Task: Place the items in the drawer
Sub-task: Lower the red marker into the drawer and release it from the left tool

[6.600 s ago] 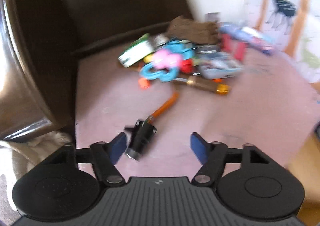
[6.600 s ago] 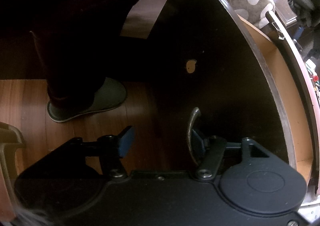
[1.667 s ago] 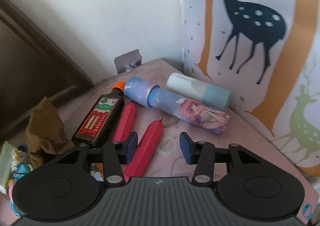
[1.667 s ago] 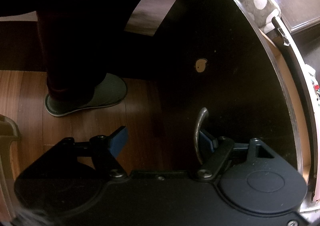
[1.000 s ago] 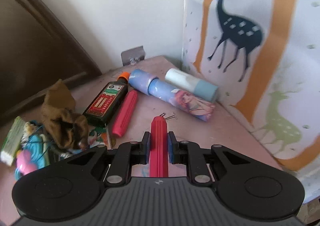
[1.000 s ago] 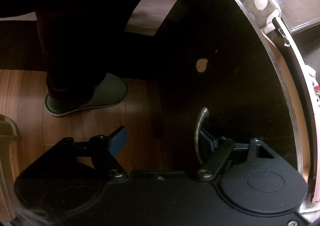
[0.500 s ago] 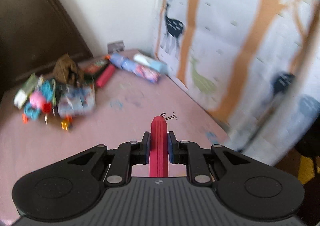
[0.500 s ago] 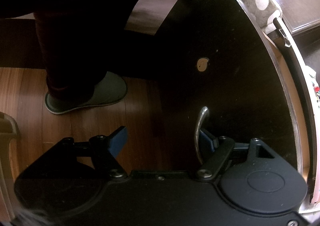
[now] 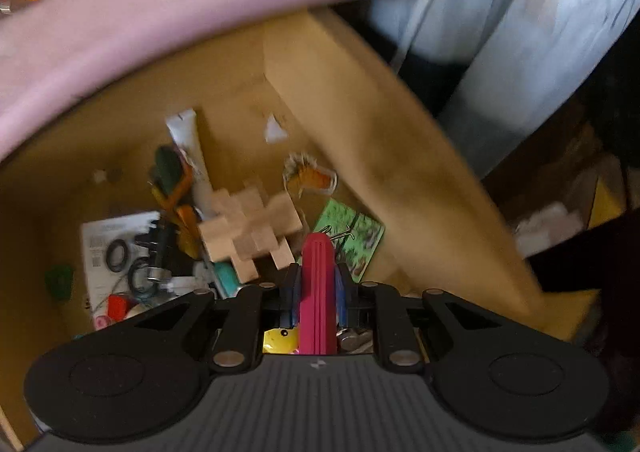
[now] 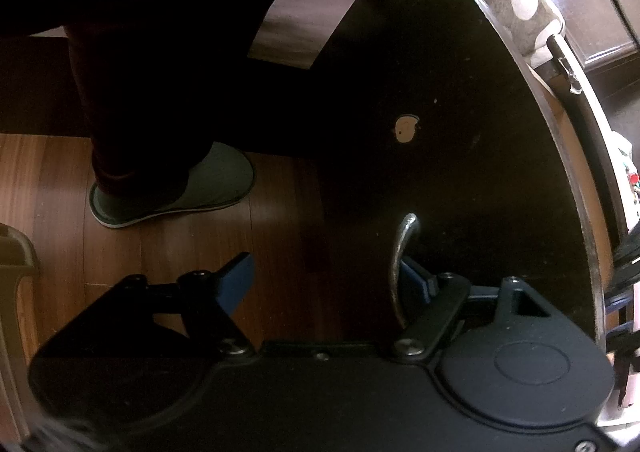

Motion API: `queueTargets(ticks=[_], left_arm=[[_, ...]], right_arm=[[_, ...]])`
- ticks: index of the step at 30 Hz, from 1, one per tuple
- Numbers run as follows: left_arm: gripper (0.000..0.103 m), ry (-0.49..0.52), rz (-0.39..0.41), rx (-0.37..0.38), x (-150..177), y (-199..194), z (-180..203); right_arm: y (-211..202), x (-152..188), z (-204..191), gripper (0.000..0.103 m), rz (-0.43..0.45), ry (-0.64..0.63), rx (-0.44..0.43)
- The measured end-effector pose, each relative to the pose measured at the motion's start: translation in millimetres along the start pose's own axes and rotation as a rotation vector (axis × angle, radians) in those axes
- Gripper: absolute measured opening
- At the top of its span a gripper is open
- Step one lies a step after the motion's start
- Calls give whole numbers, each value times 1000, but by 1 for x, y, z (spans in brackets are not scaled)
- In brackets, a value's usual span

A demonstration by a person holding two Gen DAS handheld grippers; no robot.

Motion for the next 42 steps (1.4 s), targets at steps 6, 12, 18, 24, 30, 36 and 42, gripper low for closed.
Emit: queueTargets(ticks=[6, 12, 18, 24, 30, 36, 42], left_arm=[[16, 0, 0, -44, -20, 28, 6], [16, -12, 18, -44, -23, 35, 3], [34, 8, 17, -81, -23, 30, 8], [47, 20, 47, -97, -20, 9, 13], [47, 19, 60, -118, -19, -16, 16], [47, 17, 65, -131, -18, -29, 17], [47, -2, 100, -106, -24, -47, 18]], right_arm=[[-1, -7, -3, 80, -18, 29, 7], [0, -6, -3, 80, -14, 26, 5], [0, -6, -2, 80, -14, 27, 4], [-1, -6, -2, 80, -15, 27, 5], [-1, -6, -2, 81, -17, 26, 5], [-1, -8, -3, 81, -22, 35, 7], [0, -8, -3, 81, -23, 33, 8]])
Point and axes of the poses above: each gripper's, at about its wrist camera, not at the fingertips, and y roughly the way its jaws point, z to its right, x to its underside, the point moved 5 cm from there along y, roughly the way its jaws point, and after that the axes turned 10 degrees about -z, right-handed, at the moved point
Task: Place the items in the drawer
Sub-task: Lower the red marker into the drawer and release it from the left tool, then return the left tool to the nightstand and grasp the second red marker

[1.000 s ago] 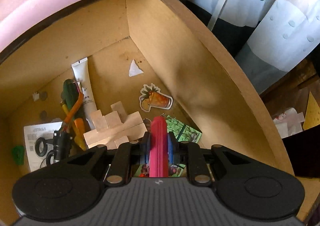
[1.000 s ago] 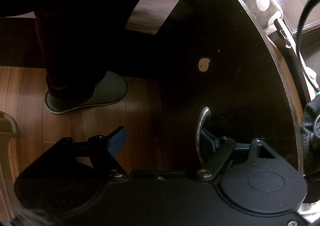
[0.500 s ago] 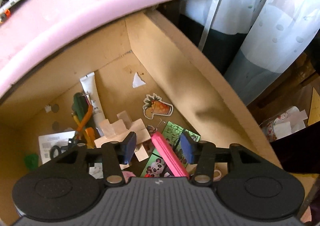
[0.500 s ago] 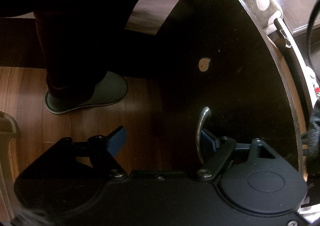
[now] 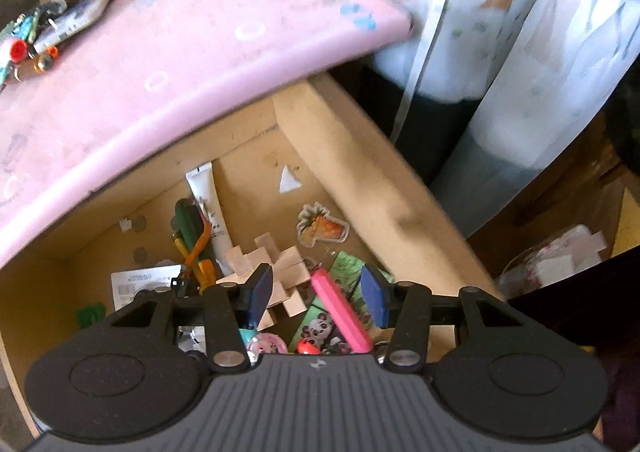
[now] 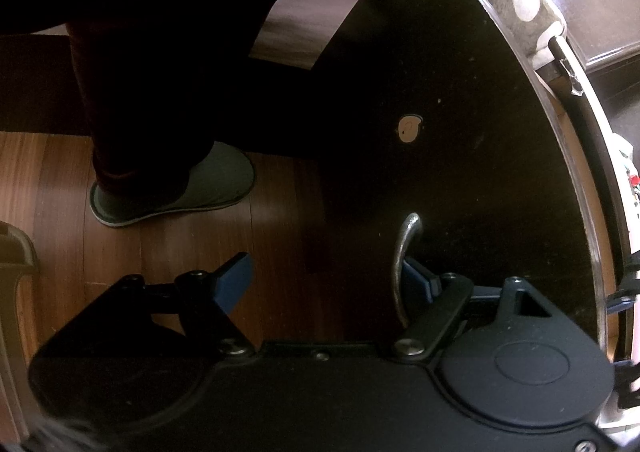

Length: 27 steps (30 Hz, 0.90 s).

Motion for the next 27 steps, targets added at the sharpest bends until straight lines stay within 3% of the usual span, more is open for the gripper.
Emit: queueTargets(ticks=[7, 14, 19, 27], left_arm=[[47, -18, 124, 23, -24, -59, -4], [47, -90, 300, -43, -71, -94, -33], [47, -50, 407, -112, -118, -89, -64], [47, -17, 429, -194, -178, -50, -109]], right_arm=[[1, 1, 0, 81, -1, -3, 0], [1, 1, 0, 82, 1, 0, 0], [1, 2, 0, 82, 4, -2, 0], [0, 2, 0, 82, 8, -1, 0]])
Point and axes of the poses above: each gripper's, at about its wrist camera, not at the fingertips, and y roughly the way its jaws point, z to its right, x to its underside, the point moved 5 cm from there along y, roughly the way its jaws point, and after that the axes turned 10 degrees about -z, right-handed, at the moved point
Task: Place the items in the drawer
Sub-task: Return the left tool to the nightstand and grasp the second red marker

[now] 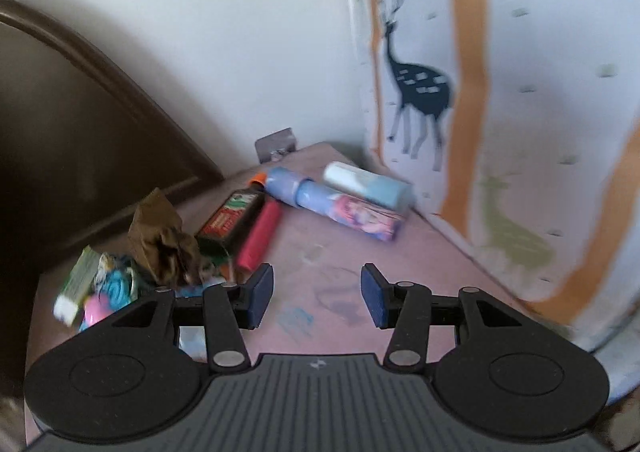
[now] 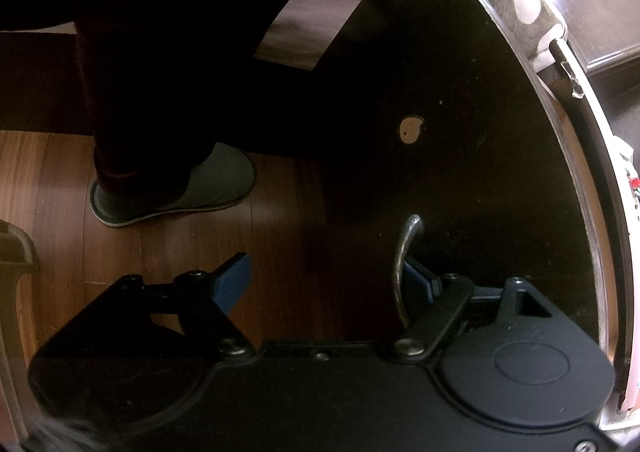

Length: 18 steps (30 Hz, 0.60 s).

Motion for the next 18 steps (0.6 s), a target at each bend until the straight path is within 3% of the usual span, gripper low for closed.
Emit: queueTargets(ticks=[9, 18], left_arm=[[46, 35, -35, -28, -16, 56, -12], [44, 3, -53, -23, -24, 79, -28]], right_arm=[[-1, 0, -2, 85, 3, 6, 2], [-3, 1, -2, 86, 4, 9, 2]])
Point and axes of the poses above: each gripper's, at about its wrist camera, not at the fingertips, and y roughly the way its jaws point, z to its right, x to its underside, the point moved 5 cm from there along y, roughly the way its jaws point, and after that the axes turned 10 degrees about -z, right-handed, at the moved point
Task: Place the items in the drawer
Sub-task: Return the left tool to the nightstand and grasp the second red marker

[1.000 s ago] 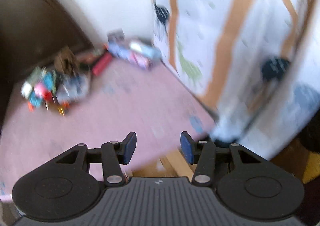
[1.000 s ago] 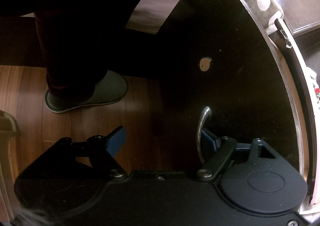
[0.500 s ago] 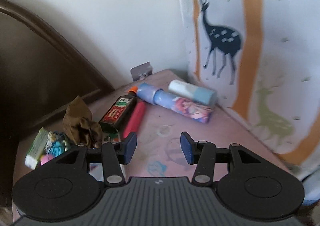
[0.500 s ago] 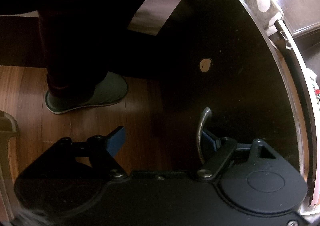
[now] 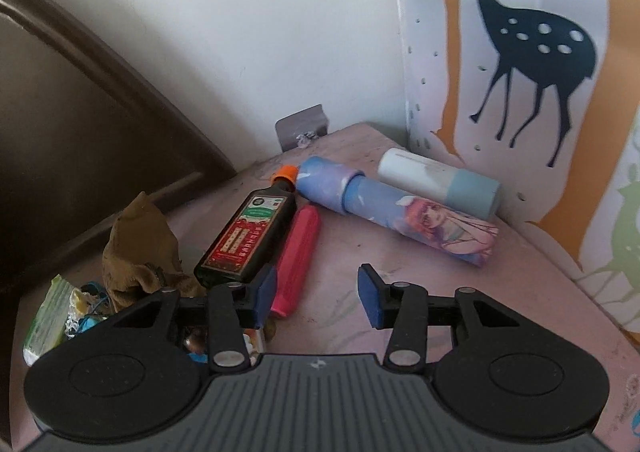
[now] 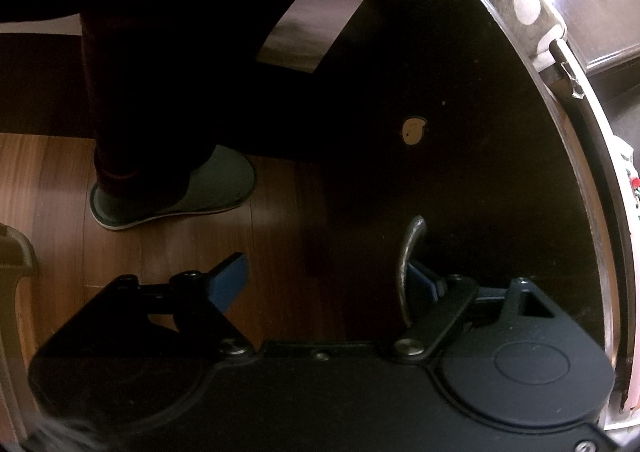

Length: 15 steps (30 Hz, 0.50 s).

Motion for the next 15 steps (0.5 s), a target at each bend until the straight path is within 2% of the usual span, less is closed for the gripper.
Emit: queueTargets(ticks=[6, 9, 13, 15], left_arm=[[41, -21, -32, -9, -7, 17, -7], [39, -49, -34, 20, -14, 22, -8], [29, -80, -49, 63, -21, 28, -9], [18, -101, -66, 91, -22, 28, -9]], right_arm=[[-1, 0, 0, 88, -4, 4, -1], [-1, -1, 0, 88, -4, 4, -1], [0, -1, 0, 88, -3, 3, -1], [0, -1, 0, 89, -3, 4, -1]])
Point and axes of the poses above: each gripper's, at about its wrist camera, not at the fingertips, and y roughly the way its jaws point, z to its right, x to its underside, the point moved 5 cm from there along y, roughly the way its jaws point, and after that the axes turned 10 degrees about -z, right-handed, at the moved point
